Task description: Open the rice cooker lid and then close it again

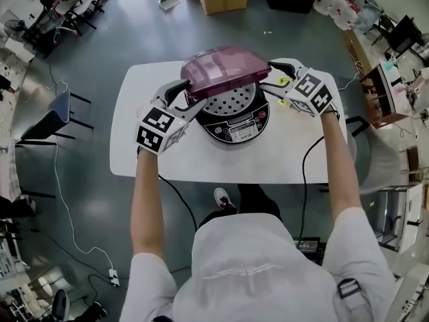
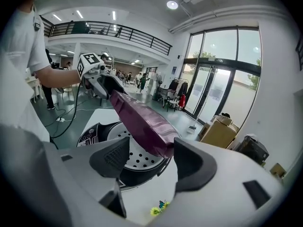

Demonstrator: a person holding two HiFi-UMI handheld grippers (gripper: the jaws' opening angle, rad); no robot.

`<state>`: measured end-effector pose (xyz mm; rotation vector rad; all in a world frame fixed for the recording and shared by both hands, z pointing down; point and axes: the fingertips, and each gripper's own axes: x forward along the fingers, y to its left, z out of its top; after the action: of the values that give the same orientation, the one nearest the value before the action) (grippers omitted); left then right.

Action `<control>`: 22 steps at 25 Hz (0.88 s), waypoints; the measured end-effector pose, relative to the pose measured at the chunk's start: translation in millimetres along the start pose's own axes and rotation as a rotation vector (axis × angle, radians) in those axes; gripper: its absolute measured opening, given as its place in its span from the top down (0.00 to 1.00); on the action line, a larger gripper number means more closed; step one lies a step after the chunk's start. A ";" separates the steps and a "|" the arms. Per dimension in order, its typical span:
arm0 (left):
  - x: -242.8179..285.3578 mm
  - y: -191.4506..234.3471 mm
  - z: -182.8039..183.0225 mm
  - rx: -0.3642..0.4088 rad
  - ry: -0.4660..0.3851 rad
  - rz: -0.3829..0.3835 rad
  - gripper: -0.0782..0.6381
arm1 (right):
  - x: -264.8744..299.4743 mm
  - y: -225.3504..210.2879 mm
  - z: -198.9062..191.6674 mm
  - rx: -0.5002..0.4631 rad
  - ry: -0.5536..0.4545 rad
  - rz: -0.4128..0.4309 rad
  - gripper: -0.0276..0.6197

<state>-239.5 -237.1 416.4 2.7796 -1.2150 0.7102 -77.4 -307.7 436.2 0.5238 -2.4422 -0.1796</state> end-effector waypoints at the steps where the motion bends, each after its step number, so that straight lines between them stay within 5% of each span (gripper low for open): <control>1: -0.1 -1.4 -1.0 -0.011 -0.003 -0.005 0.51 | -0.2 1.4 -1.5 0.004 0.001 0.003 0.48; 22: 14.9 -43.3 -61.8 -0.216 0.056 -0.093 0.54 | 15.0 51.9 -65.4 0.176 0.074 0.111 0.44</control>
<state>-224.8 -204.8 484.6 2.6019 -1.0737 0.6062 -65.4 -266.6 509.5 0.4596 -2.4199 0.0998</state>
